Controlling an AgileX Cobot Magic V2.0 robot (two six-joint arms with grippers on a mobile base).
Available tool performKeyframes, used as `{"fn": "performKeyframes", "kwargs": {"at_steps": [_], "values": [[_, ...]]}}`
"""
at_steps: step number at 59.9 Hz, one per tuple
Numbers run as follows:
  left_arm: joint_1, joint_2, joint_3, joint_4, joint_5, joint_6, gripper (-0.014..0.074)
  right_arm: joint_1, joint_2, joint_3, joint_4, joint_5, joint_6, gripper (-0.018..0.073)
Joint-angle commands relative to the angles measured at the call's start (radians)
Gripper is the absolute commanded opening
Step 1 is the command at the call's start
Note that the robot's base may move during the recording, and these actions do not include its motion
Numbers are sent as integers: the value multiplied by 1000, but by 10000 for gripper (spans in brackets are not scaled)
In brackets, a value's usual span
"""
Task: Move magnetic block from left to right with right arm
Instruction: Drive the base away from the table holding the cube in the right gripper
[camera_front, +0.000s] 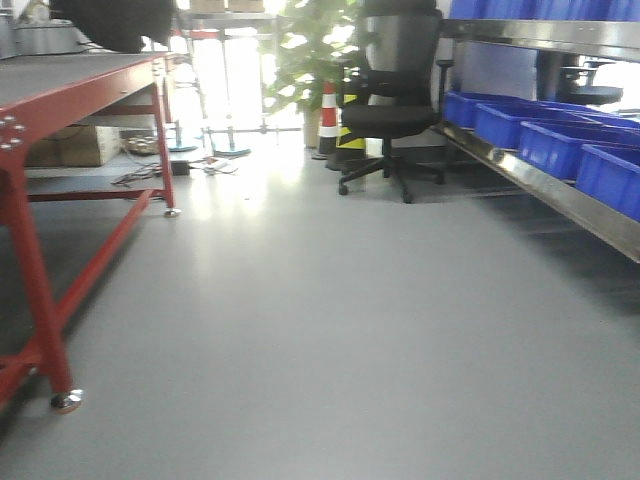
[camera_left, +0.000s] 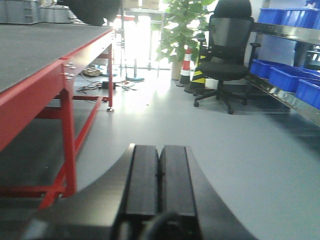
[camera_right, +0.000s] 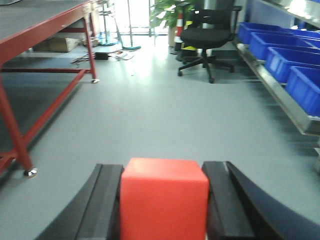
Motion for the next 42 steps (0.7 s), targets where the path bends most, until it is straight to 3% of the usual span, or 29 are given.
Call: {"fn": "performKeyframes", "kwargs": {"at_steps": [1,42], "values": [[-3,-14,10,0,-91,-7,-116,-5,18,-26,-17,-90,-9,193],[-3,-14,10,0,-91,-7,-116,-6,18,-26,-17,-90,-9,193]]}}
